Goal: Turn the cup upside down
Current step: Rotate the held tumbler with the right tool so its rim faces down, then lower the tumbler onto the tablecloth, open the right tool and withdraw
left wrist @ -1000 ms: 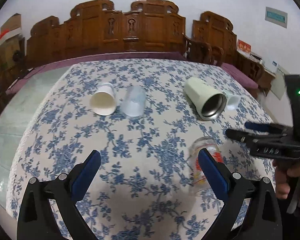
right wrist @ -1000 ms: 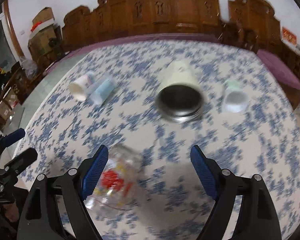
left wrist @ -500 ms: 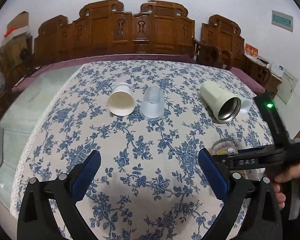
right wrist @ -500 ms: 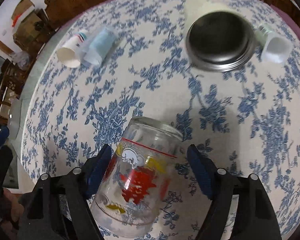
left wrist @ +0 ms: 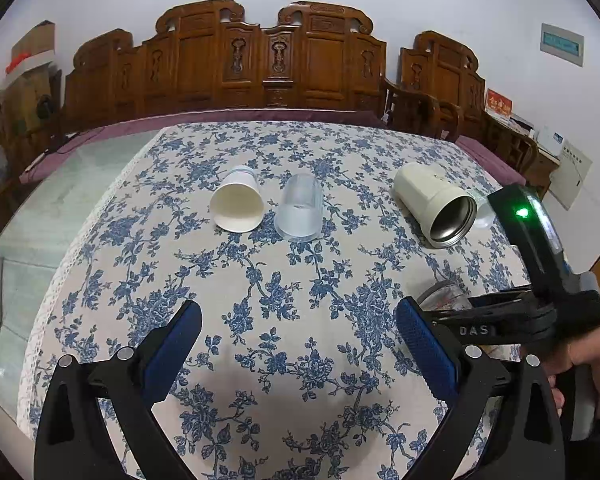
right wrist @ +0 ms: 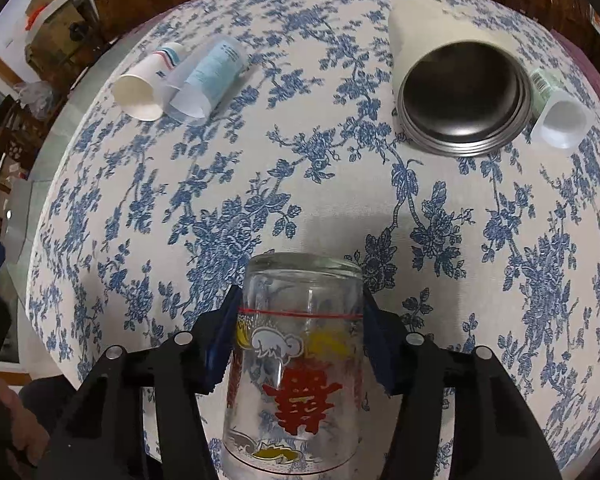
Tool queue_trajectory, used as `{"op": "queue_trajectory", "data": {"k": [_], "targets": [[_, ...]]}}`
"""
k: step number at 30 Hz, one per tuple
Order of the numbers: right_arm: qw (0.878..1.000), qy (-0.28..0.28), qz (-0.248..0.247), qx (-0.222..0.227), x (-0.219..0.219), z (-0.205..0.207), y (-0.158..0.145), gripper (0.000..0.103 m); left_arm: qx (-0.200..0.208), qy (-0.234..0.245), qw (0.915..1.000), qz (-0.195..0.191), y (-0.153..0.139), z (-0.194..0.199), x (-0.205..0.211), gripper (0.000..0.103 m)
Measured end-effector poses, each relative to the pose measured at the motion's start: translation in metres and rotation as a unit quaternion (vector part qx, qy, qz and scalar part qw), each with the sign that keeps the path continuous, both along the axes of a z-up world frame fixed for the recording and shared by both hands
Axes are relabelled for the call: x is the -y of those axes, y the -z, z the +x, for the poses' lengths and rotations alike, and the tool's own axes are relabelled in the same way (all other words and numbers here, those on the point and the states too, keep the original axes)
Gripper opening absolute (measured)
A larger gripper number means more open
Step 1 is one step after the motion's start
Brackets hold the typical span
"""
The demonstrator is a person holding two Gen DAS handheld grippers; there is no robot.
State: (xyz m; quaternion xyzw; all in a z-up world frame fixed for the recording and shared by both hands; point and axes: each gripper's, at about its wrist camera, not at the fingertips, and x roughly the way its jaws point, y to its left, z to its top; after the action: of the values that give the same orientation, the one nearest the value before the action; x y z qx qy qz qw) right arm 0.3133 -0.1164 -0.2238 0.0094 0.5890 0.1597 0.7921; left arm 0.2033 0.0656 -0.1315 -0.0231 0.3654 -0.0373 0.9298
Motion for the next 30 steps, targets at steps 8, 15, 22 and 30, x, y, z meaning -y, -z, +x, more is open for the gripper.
{"op": "queue_trajectory", "data": {"k": [8,15,22,30], "targets": [[0.993,-0.036,0.002,0.114,0.005,-0.028,-0.044,0.059,-0.001,0.001,1.0000,0.000,0.000,0.000,0.001,0.094],[0.983,-0.068,-0.033,0.169,0.000,-0.038,-0.050,0.058,0.000,0.003,1.0000,0.002,0.000,0.000,0.004,0.094],[0.980,-0.079,-0.035,0.178,-0.008,-0.036,-0.049,0.058,0.000,0.001,1.0000,0.001,0.000,0.000,0.002,0.094],[0.981,-0.072,-0.009,0.180,-0.013,-0.027,-0.045,0.058,0.002,0.000,1.0000,0.000,-0.001,0.000,0.001,0.094]]}}
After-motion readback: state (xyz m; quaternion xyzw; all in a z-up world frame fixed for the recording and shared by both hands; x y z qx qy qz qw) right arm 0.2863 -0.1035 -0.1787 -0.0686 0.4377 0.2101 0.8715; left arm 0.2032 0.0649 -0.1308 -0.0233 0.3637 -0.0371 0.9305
